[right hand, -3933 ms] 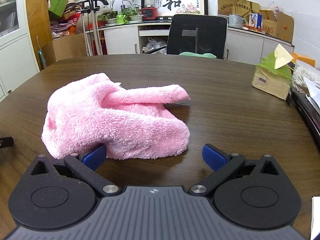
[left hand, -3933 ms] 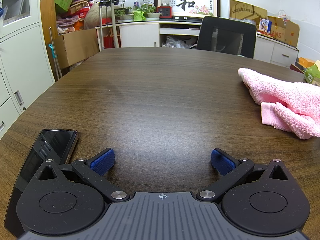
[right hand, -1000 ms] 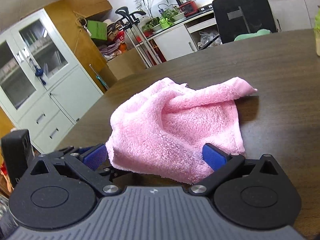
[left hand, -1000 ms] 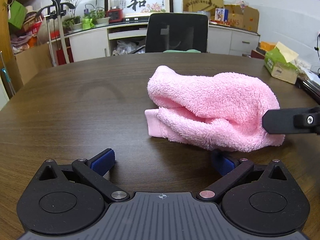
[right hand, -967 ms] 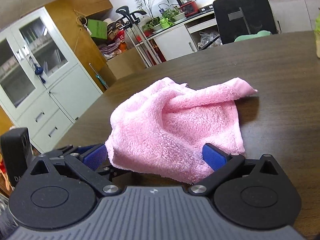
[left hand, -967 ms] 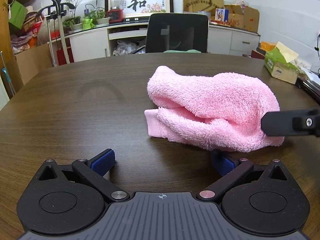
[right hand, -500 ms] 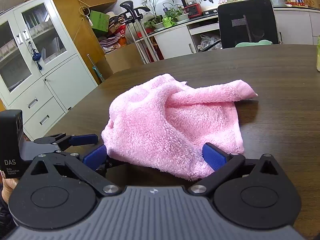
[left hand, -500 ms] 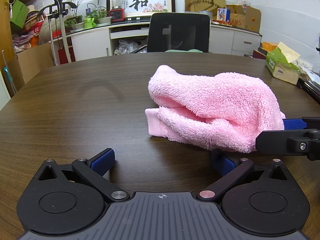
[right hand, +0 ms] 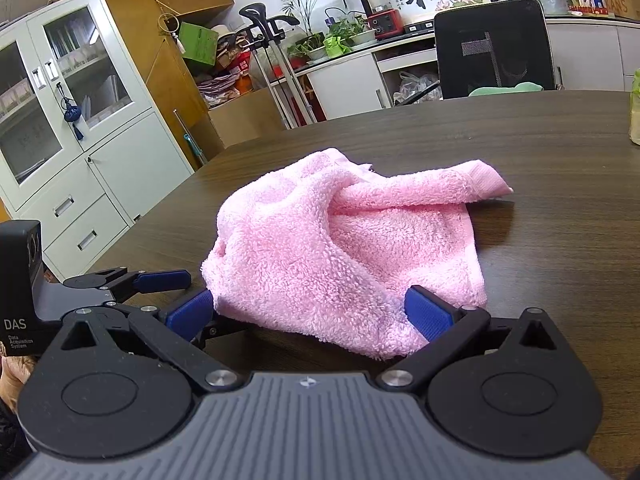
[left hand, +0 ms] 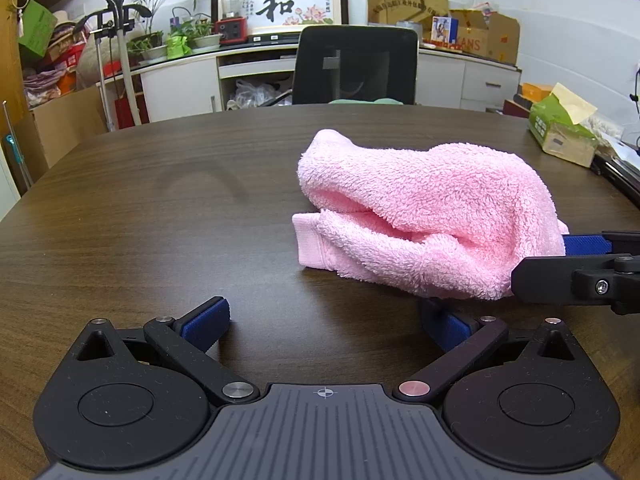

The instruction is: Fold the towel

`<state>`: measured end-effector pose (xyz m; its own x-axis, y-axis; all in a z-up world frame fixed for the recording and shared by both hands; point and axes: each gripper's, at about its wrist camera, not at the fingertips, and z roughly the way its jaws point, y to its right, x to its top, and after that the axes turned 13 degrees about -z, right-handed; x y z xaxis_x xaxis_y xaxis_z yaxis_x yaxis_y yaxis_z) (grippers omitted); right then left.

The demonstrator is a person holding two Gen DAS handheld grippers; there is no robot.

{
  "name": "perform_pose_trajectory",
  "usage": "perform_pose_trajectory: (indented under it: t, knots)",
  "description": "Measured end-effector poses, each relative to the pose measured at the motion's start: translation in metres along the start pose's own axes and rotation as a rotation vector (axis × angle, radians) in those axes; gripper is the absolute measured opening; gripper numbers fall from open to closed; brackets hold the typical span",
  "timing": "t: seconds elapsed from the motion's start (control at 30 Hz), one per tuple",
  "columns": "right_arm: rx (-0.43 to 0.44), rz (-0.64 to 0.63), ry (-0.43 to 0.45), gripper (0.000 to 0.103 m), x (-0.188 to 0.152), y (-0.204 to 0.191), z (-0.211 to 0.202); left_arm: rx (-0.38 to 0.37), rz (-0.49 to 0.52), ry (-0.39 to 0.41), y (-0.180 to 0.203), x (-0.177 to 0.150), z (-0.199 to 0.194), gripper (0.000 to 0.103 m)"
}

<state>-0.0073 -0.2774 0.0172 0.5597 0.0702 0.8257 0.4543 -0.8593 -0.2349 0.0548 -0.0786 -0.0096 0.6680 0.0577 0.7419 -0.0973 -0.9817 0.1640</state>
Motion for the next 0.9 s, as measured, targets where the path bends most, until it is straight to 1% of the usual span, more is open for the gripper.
perform_pose_trajectory:
  t: [0.27,0.47,0.67,0.83,0.87,0.9]
  knots:
    - [-0.006,-0.006,-0.002,0.102,0.0,-0.001,0.001,0.05,-0.039,0.018,-0.01,0.005,0.0,0.103]
    - [-0.012,-0.033,-0.008,0.102,-0.001,-0.006,0.002,0.131,-0.018,0.055,-0.015,0.011,-0.002,0.103]
    - [0.019,-0.078,0.0,0.102,-0.001,-0.016,-0.001,0.151,-0.046,0.06,-0.025,0.021,-0.003,0.103]
    - [0.106,-0.166,-0.014,0.103,-0.001,-0.035,-0.003,0.18,-0.048,0.072,-0.032,0.025,-0.006,0.103]
    - [0.14,-0.191,-0.021,0.103,-0.002,-0.041,-0.004,0.182,-0.051,0.072,-0.033,0.026,-0.006,0.103]
    - [0.211,-0.228,-0.039,0.102,-0.004,-0.051,-0.005,0.184,-0.054,0.073,-0.035,0.027,-0.007,0.103]
